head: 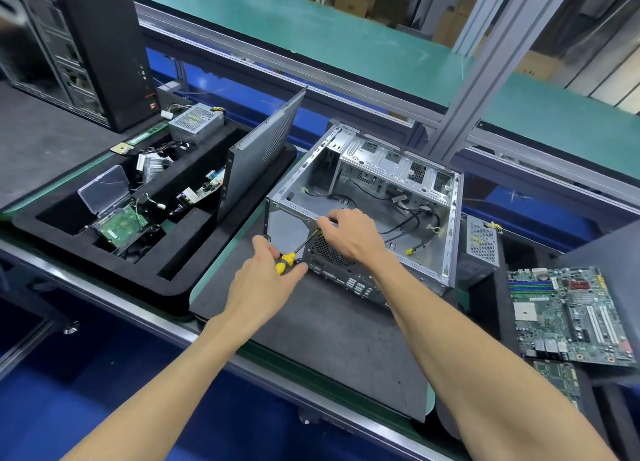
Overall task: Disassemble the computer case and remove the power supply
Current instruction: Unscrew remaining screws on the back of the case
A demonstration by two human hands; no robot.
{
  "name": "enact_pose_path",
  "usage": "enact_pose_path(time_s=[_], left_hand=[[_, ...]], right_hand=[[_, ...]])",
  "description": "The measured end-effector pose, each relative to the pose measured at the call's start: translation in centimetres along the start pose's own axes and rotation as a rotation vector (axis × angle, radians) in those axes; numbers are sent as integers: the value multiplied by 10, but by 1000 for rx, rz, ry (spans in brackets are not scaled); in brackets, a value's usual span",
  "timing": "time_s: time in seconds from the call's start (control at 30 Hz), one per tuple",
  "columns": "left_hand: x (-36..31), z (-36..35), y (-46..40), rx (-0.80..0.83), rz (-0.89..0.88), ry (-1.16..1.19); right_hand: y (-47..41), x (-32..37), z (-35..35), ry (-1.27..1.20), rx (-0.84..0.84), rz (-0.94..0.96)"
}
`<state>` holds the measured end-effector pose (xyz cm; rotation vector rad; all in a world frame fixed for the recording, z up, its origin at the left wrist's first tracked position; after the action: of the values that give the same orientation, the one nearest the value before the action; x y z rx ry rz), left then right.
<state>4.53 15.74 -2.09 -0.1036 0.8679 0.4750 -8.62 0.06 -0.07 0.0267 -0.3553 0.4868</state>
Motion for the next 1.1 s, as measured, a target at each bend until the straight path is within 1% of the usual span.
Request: enact_pose_path(time_s=[0.07, 0.17, 0.33, 0.43, 0.53, 0.6, 0.7, 0.77, 0.8, 0.9, 1.03, 1.1], left_hand=[[-5, 3, 4, -54, -85, -90], [-10, 8, 6, -137, -160, -130], [-22, 14, 8, -180, -248, -208], [-26, 16, 10, -198, -267, -275], [-24, 16, 11, -195, -254, -262], [-18, 12, 10, -160, -205, -238], [-7, -1, 4, 17, -62, -132], [-6, -10, 2, 104, -64, -117], [-5, -12, 1, 102, -63, -114], [-4, -7, 4, -7, -56, -30], [-15, -2, 11, -124, -198, -206], [-19, 4, 10, -178, -242, -255]], right_hand=[[0, 0, 0, 1, -6, 2], [1, 2, 1, 1, -8, 4], [1, 1, 1, -10, -10, -5], [0, 0, 1, -12, -16, -14], [0, 0, 1, -7, -19, -14], [0, 0, 0, 3, -21, -9], [0, 1, 0, 19, -24, 0], [0, 1, 0, 20, -19, 4], [0, 1, 0, 20, -17, 6], [0, 1, 1, 18, -22, 7], [0, 2, 2, 19, -33, 14], [0, 1, 2, 20, -32, 19]])
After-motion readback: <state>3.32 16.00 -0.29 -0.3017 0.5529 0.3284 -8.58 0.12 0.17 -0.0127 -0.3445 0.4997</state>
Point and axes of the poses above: each hand's wrist, its own y-axis away from the middle knuckle, its own z-axis out of the back of the hand, x = y × z, the point moved 7 cm from there along -y, towards the middle knuckle
